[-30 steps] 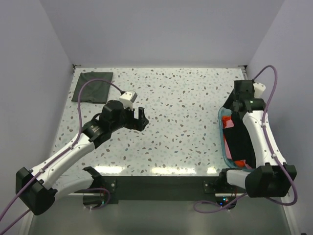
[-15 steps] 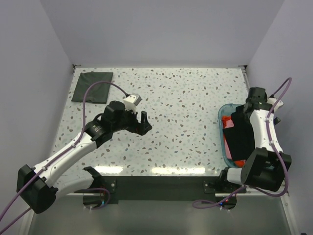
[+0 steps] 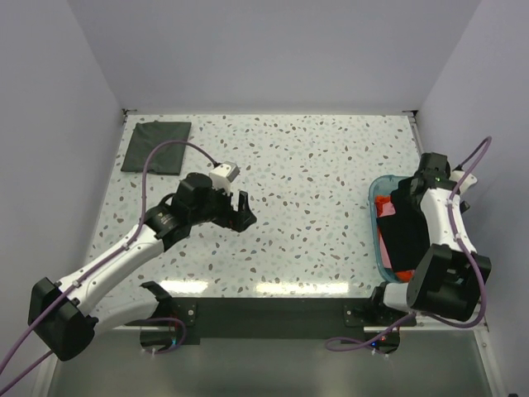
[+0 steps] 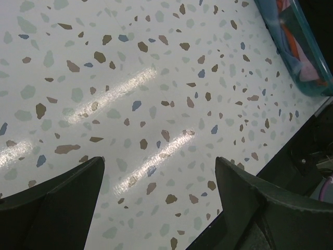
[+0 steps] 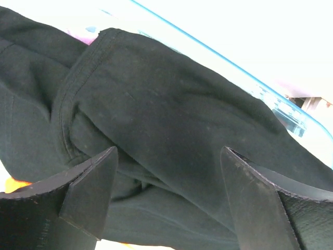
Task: Fold and stack the t-shirts
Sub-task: Grab the tshirt from the pile, then move the tshirt to the center of the board
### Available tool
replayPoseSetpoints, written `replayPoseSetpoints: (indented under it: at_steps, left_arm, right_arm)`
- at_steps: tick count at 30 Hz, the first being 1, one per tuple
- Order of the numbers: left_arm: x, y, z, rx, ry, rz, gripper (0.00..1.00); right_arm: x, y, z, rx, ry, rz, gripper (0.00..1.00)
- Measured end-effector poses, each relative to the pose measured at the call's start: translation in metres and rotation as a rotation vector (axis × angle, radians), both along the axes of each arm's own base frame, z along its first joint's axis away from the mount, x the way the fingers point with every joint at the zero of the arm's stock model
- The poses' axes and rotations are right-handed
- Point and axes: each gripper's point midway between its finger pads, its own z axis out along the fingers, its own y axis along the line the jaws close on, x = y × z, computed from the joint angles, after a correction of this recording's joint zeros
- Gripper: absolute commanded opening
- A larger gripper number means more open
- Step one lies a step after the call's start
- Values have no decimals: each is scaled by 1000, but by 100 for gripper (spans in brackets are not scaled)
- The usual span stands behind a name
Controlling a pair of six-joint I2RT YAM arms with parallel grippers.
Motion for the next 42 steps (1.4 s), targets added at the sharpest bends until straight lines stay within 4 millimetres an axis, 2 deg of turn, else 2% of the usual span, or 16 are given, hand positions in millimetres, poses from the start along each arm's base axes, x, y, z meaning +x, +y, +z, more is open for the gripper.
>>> replayPoseSetpoints:
  at_steps: [3, 7, 10, 11, 12, 16, 19, 22, 23, 24, 27, 30, 36, 38, 39, 42]
  left_arm:
    - [-1, 1, -4, 5, 8, 0, 93]
    - [-2, 1, -5, 6, 10, 0, 93]
    - [-2, 1, -5, 6, 9, 0, 93]
    - [-2, 1, -5, 7, 10, 1, 93]
    - [-2, 1, -5, 7, 9, 0, 93]
    - [-2, 2, -4, 4, 5, 2, 93]
    - [-2, 3, -1, 0, -6, 6, 93]
    - [-2, 4, 3, -6, -18, 10, 93]
    - [-2, 4, 4, -7, -22, 14, 93]
    - [-1, 5, 5, -8, -24, 16, 93]
    - [1, 6, 8, -7, -33, 27, 93]
    - [4, 6, 14, -11, -49, 41, 93]
    - [14, 13, 29, -20, -89, 113, 92]
    - [18, 18, 34, -19, -107, 148, 92]
    - [20, 21, 38, -24, -118, 178, 92]
    - [25, 31, 49, -36, -150, 248, 92]
  right_arm:
    - [2, -2, -6, 4, 9, -4, 79]
    - [2, -1, -19, 16, 38, -2, 66]
    - [4, -1, -23, 23, 43, -3, 28]
    - [4, -1, -23, 23, 40, -6, 7]
    - [4, -1, -22, 24, 45, -1, 0]
    - [6, -1, -11, 38, 40, 1, 0]
    - [15, 0, 18, 43, -12, 23, 0]
    - [32, 6, 67, 48, -147, 77, 0]
    - [42, 13, 98, 52, -239, 116, 0]
    - [45, 16, 106, 52, -265, 132, 0]
    - [61, 47, 173, 53, -451, 261, 0]
    - [79, 100, 242, 60, -616, 460, 0]
    - [93, 213, 353, 136, -876, 837, 0]
    - [96, 248, 384, 156, -939, 939, 0]
    - [97, 274, 401, 175, -973, 1009, 0]
    - [95, 332, 435, 214, -1050, 1153, 0]
